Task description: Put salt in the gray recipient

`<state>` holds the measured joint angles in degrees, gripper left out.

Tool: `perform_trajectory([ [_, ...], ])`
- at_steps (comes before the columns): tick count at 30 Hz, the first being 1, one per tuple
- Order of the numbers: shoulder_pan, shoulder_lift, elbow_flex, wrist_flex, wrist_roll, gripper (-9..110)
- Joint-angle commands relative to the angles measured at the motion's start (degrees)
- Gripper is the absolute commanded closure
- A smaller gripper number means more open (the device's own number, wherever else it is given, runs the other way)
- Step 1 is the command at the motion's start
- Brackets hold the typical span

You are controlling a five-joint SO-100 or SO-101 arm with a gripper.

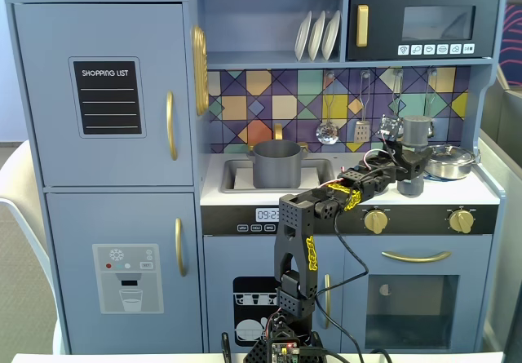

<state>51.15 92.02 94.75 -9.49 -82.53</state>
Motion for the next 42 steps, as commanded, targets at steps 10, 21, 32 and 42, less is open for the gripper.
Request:
perform_trajectory([
  [10,1.5,3.4,2.1,-5.3,-2.4,100],
  [21,3.1,6.6,5.1,-5.4,-1.1,59],
  [32,3.4,35.3,21.3,15.3,-2.4,66],
  [42,-18.9,67.9,26.5,70.8,-6.9,101],
])
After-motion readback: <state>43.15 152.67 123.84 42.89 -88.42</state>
